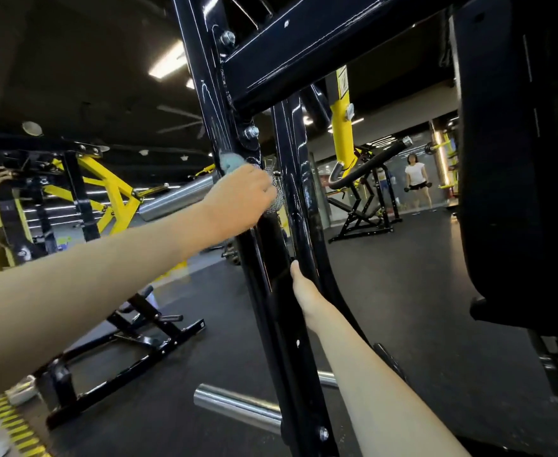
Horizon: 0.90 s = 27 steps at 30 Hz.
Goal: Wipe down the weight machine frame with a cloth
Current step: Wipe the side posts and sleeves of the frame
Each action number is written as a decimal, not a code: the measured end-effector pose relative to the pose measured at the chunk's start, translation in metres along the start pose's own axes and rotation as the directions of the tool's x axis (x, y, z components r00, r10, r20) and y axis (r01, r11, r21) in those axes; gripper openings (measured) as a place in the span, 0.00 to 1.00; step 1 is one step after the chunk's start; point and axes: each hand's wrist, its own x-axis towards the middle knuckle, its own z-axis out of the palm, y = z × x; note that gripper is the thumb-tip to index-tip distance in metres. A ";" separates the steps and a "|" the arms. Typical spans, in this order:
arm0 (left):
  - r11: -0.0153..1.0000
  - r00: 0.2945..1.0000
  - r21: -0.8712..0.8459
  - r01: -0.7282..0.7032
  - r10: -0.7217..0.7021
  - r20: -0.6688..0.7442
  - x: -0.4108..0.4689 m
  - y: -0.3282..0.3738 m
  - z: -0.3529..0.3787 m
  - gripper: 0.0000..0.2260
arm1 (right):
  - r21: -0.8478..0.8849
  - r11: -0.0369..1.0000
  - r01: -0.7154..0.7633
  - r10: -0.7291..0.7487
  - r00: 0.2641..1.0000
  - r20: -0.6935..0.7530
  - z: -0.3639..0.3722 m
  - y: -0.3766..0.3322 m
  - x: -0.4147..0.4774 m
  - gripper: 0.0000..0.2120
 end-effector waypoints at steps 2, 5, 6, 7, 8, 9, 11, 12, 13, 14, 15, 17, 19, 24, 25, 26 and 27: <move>0.990 0.999 -0.137 0.027 -0.023 0.029 -0.011 0.030 0.002 0.15 | -0.018 1.000 0.011 -0.011 1.000 -0.020 -0.003 -0.002 -0.006 0.44; 0.936 0.966 -0.299 -0.185 0.228 0.119 -0.053 0.104 0.014 0.18 | 0.022 0.995 0.101 -0.101 0.995 0.020 -0.012 0.001 -0.007 0.30; 0.922 0.960 -0.313 -0.228 0.266 0.085 -0.064 0.112 0.018 0.22 | 0.050 0.994 0.100 -0.102 0.994 0.036 -0.015 0.001 -0.011 0.30; 0.927 0.966 -0.288 -0.242 0.258 0.018 -0.067 0.109 0.019 0.24 | 0.085 0.992 0.088 -0.093 0.994 0.059 -0.019 0.002 -0.013 0.31; 0.929 0.968 -0.275 -0.249 0.248 -0.039 -0.063 0.099 0.024 0.25 | 0.135 0.988 0.078 -0.090 0.992 0.088 -0.020 0.000 -0.018 0.33; 0.943 0.974 -0.245 -0.226 0.217 -0.061 -0.059 0.087 0.025 0.25 | 0.159 0.984 0.079 -0.096 0.990 0.105 -0.022 -0.001 -0.019 0.34; 0.969 0.992 -0.237 -0.077 0.050 -0.115 -0.047 0.065 0.022 0.24 | 0.149 0.984 0.096 -0.104 0.994 0.044 -0.027 -0.004 -0.022 0.35; 0.970 0.991 -0.243 -0.011 -0.022 -0.134 -0.042 0.061 0.020 0.22 | 0.119 0.987 0.110 -0.111 0.994 0.000 -0.031 -0.004 -0.026 0.36; 0.969 0.988 -0.246 0.030 -0.067 -0.142 -0.042 0.065 0.020 0.21 | 0.075 0.990 0.116 -0.114 0.993 -0.030 -0.038 0.001 -0.029 0.37; 0.975 0.988 -0.219 0.024 -0.057 -0.146 -0.045 0.078 0.027 0.21 | 0.042 0.993 0.107 -0.105 0.993 -0.049 -0.046 0.011 -0.032 0.39; 0.981 0.992 -0.195 -0.019 -0.006 -0.125 -0.054 0.099 0.032 0.21 | 0.019 0.996 0.084 -0.082 0.994 -0.072 -0.056 0.025 -0.035 0.40; 0.951 0.976 -0.220 -0.217 0.203 -0.082 -0.081 0.151 0.042 0.24 | 0.016 0.999 0.033 -0.031 0.991 -0.129 -0.071 0.063 -0.038 0.42; 0.892 0.920 -0.256 -0.373 0.390 0.018 -0.108 0.194 0.044 0.26 | 0.035 0.999 -0.033 0.038 0.986 -0.164 -0.075 0.098 -0.042 0.44; 0.932 0.972 -0.281 -0.231 0.211 -0.101 -0.089 0.163 0.038 0.20 | 0.072 0.995 -0.069 0.077 0.991 -0.109 -0.049 0.132 -0.051 0.41; 0.946 0.983 -0.274 -0.170 0.142 -0.119 -0.083 0.151 0.039 0.18 | 0.097 0.993 -0.069 0.078 0.993 -0.088 -0.042 0.135 -0.049 0.39; 0.950 0.989 -0.290 -0.118 0.085 -0.123 -0.082 0.148 0.041 0.16 | 0.136 0.988 -0.074 0.085 0.993 -0.080 -0.037 0.139 -0.046 0.38; 0.947 0.993 -0.305 -0.096 0.071 -0.090 -0.085 0.155 0.042 0.15 | 0.182 0.981 -0.074 0.089 0.993 -0.077 -0.033 0.141 -0.046 0.37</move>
